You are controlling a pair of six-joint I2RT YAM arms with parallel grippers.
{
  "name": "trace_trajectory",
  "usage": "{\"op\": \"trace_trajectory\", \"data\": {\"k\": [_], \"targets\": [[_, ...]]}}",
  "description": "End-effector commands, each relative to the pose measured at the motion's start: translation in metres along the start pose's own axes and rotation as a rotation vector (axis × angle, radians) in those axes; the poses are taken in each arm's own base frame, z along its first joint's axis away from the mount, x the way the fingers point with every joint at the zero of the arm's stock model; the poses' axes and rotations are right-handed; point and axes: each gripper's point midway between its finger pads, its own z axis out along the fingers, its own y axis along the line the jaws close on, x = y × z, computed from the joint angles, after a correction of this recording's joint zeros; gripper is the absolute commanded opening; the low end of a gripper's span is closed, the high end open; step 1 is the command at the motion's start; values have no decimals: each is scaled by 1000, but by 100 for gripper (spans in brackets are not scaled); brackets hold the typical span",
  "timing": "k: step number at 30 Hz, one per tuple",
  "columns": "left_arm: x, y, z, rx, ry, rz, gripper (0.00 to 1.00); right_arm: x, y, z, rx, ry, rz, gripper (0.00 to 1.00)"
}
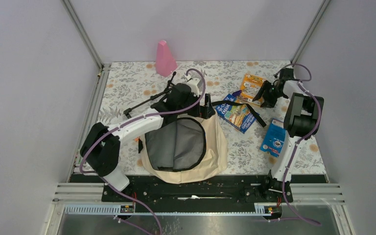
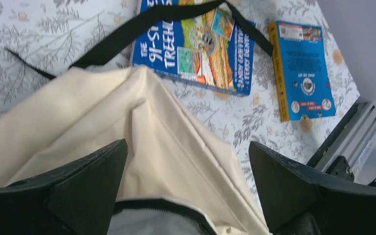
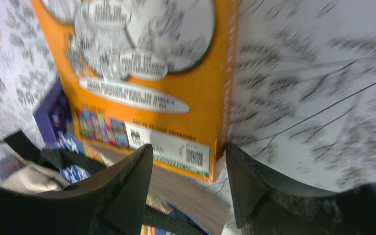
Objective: Pack the student bag
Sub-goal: Adjust the book at the center of the board, then move the book to the center of the board.
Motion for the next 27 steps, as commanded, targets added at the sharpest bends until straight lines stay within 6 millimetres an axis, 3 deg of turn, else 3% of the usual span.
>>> {"op": "trace_trajectory", "data": {"k": [1, 4, 10, 14, 19, 27], "targets": [[-56, -18, 12, 90, -106, -5, 99, 38, 39, -23, -102, 76, -87, 62], [-80, -19, 34, 118, -148, -6, 99, 46, 31, -24, -47, 49, -39, 62], [-114, -19, 106, 169, -138, -68, 99, 32, 11, -25, 40, -37, 103, 82], [-132, -10, 148, 157, -159, -132, 99, 21, 4, -23, 59, -83, 170, 87], [-135, 1, 191, 203, -213, -279, 99, 7, 7, -20, 61, -115, 235, 86], [-126, 9, 235, 256, -260, -425, 99, 1, 31, -6, -22, -81, 267, 88]]}}
